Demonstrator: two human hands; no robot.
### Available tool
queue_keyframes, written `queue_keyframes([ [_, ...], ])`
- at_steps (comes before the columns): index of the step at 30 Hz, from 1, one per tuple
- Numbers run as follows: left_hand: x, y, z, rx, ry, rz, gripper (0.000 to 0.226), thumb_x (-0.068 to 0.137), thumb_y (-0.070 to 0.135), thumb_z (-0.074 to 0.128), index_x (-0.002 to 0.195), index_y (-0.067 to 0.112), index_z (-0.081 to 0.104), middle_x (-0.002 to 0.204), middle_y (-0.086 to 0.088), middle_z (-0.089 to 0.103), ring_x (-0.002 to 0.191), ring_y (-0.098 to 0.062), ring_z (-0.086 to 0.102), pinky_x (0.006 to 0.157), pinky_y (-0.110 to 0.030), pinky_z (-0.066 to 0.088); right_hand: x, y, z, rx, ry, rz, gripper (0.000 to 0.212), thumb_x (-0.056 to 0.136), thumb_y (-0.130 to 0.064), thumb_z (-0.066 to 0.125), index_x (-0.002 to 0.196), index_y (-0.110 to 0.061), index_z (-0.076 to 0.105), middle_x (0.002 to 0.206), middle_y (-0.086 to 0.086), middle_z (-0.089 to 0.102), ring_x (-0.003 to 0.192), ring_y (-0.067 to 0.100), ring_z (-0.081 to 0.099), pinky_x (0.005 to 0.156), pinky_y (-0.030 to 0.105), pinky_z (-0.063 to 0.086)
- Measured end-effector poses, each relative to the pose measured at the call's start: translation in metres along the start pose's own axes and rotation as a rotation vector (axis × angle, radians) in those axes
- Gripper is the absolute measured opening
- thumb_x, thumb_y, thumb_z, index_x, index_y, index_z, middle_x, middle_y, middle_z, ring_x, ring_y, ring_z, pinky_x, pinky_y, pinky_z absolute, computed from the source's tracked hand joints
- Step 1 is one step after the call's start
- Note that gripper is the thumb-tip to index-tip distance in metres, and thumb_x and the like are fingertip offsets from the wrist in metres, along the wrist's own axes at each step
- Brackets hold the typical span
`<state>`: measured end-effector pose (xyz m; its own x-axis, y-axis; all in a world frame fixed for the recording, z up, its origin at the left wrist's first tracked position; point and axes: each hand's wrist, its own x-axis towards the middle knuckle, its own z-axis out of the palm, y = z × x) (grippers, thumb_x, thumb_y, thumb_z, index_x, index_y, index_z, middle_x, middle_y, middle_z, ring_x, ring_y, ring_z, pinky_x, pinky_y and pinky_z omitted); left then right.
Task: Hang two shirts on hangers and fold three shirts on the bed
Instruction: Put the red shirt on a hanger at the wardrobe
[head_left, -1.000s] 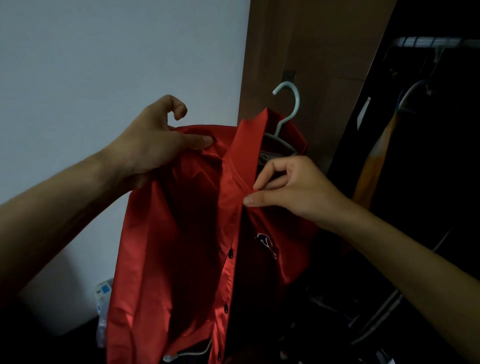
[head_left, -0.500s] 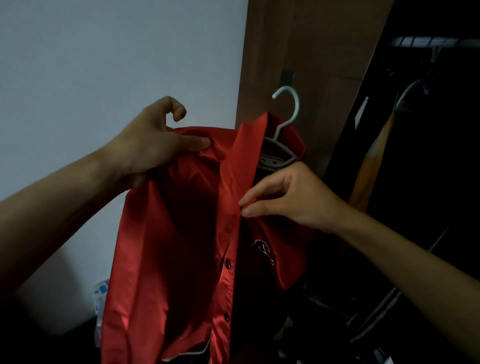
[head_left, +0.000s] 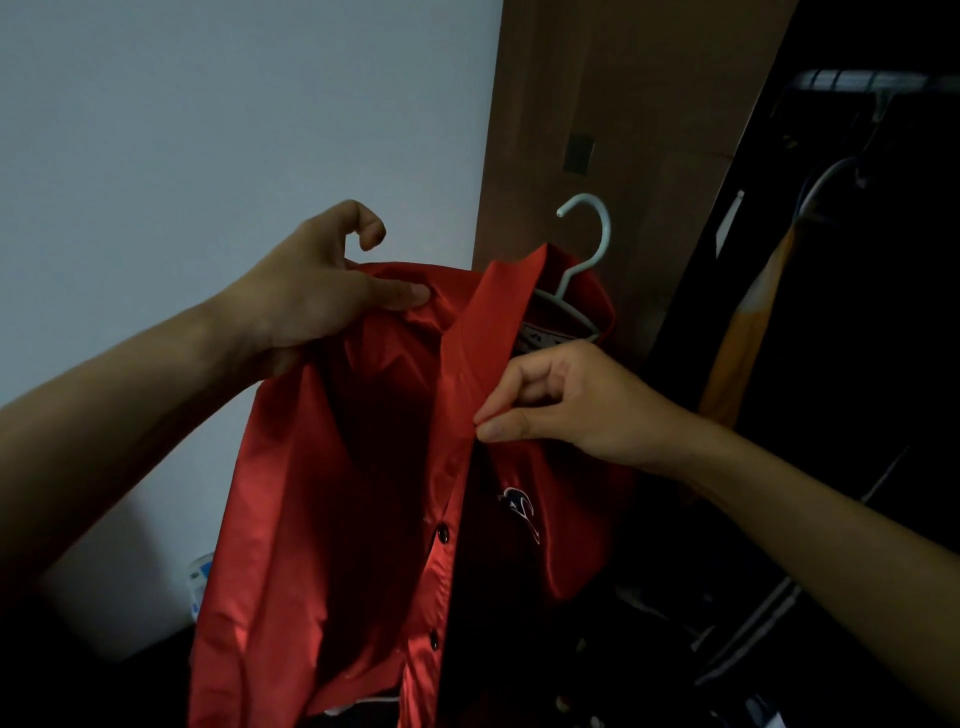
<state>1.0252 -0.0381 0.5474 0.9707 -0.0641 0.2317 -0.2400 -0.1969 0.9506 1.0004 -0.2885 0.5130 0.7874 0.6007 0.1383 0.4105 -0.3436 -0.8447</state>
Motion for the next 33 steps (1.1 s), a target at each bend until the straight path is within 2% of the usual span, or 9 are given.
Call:
queue_keyframes([
  [7,0.0,-0.003,0.001,0.065,0.016,-0.003,0.046,0.081,0.014,0.084,0.088,0.027,0.04,0.047,0.004,0.044,0.038,-0.014,0.034,0.043,-0.022,0.031,-0.001,-0.001,0.003,0.018,-0.004,-0.006,0.012,0.082,-0.005,0.077,0.094,-0.003,0.075,0.095,0.006,0.078,0.093,0.014,0.074,0.085,0.02,0.055],
  [11,0.0,-0.006,-0.001,0.024,0.004,-0.013,0.045,0.081,0.013,0.084,0.088,0.027,0.042,0.056,-0.004,0.044,0.051,-0.019,0.037,0.054,-0.029,0.031,-0.002,0.002,0.001,0.015,0.037,-0.015,0.014,0.081,-0.007,0.078,0.094,-0.004,0.076,0.09,0.006,0.079,0.088,0.016,0.076,0.082,0.019,0.056],
  [15,0.0,-0.008,-0.001,0.045,-0.01,-0.013,0.049,0.077,0.018,0.088,0.086,0.028,0.041,0.06,-0.007,0.04,0.054,-0.018,0.033,0.055,-0.029,0.027,-0.003,0.002,0.0,0.0,0.037,-0.022,0.016,0.08,-0.006,0.079,0.095,-0.002,0.077,0.087,0.006,0.079,0.085,0.016,0.077,0.08,0.018,0.056],
  [19,-0.001,-0.008,0.002,0.041,-0.033,0.011,0.048,0.075,0.021,0.089,0.081,0.03,0.042,0.064,-0.009,0.041,0.06,-0.021,0.033,0.056,-0.03,0.026,-0.001,0.006,0.002,0.011,0.093,-0.029,0.018,0.079,-0.008,0.081,0.094,0.0,0.076,0.085,0.01,0.079,0.084,0.022,0.077,0.083,0.024,0.059],
  [25,-0.002,-0.005,-0.003,0.026,-0.03,0.04,0.042,0.083,0.009,0.081,0.083,0.025,0.042,0.067,-0.016,0.055,0.051,-0.02,0.045,0.045,-0.021,0.039,-0.007,-0.003,-0.021,-0.167,0.081,0.035,0.031,0.068,-0.016,0.089,0.089,-0.014,0.066,0.087,0.005,0.077,0.081,0.019,0.076,0.074,0.026,0.06],
  [27,-0.004,-0.001,-0.007,-0.023,-0.048,0.07,0.039,0.085,0.007,0.078,0.086,0.024,0.043,0.081,-0.019,0.059,0.049,-0.017,0.048,0.044,-0.017,0.041,-0.007,-0.006,-0.052,-0.139,0.255,0.042,0.033,0.069,-0.024,0.085,0.09,-0.012,0.062,0.09,0.009,0.077,0.082,0.021,0.076,0.075,0.029,0.061],
  [30,-0.003,0.005,-0.006,0.012,-0.111,0.156,0.032,0.08,0.019,0.08,0.093,0.022,0.051,0.066,-0.014,0.054,0.048,-0.013,0.046,0.048,-0.018,0.039,0.007,0.001,-0.093,-0.112,0.699,0.036,0.037,0.083,-0.038,0.076,0.109,-0.018,0.059,0.097,0.004,0.074,0.085,0.014,0.074,0.072,0.028,0.06],
  [32,-0.001,0.011,0.0,0.057,-0.147,0.204,0.028,0.079,0.024,0.08,0.098,0.018,0.06,0.061,-0.006,0.057,0.05,-0.011,0.051,0.052,-0.016,0.043,0.02,0.009,-0.104,-0.169,0.758,-0.001,0.036,0.092,-0.043,0.066,0.119,-0.022,0.058,0.102,-0.003,0.071,0.089,0.006,0.07,0.076,0.024,0.055],
  [33,-0.001,0.014,0.002,0.079,-0.157,0.222,0.024,0.081,0.024,0.078,0.101,0.016,0.065,0.063,-0.003,0.064,0.054,-0.01,0.058,0.057,-0.015,0.048,0.024,0.011,-0.107,-0.183,0.752,-0.025,0.03,0.096,-0.043,0.06,0.115,-0.02,0.064,0.099,-0.001,0.072,0.088,0.007,0.07,0.075,0.024,0.053],
])
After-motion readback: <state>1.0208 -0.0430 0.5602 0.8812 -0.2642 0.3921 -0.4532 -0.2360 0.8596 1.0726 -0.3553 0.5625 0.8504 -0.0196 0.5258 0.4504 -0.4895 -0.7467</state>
